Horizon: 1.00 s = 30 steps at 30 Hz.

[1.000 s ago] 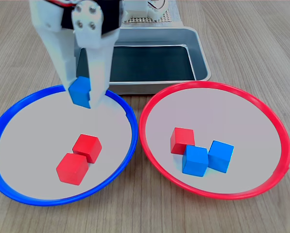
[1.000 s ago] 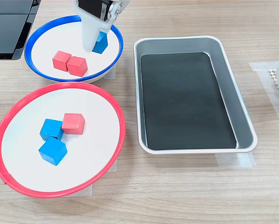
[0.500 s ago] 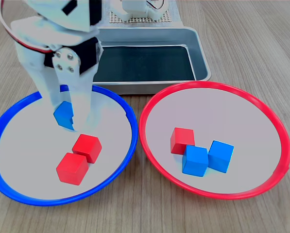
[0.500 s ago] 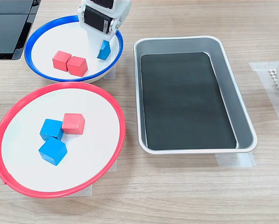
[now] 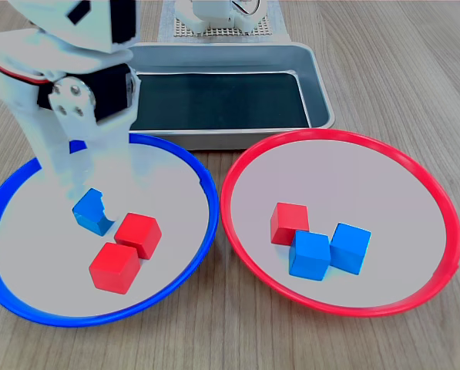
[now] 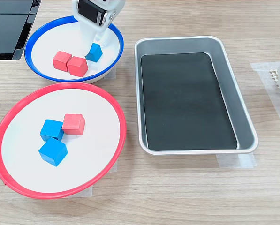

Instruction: Relocate any misplaced blocks to their matching dishes.

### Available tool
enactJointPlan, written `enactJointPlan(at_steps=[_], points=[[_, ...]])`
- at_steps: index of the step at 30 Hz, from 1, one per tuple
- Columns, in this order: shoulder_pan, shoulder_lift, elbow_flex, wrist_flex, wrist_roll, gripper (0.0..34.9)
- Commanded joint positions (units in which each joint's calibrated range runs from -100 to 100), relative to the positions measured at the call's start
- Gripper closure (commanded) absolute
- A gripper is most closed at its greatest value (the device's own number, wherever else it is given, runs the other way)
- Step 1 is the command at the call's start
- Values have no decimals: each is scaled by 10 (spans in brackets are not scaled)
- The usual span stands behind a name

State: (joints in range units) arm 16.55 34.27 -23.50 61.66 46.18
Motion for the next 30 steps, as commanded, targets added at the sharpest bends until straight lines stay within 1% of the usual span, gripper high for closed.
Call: enactJointPlan(at_steps=[1, 8, 14, 19, 25, 30], points=[[-16, -16, -29, 10, -11, 176], [-61, -48, -20, 47, -26, 182], [-80, -64, -4, 70, -29, 182], [-93, -65, -2, 75, -35, 183], [-96, -52, -9, 71, -39, 189], [-80, -42, -8, 68, -37, 191]])
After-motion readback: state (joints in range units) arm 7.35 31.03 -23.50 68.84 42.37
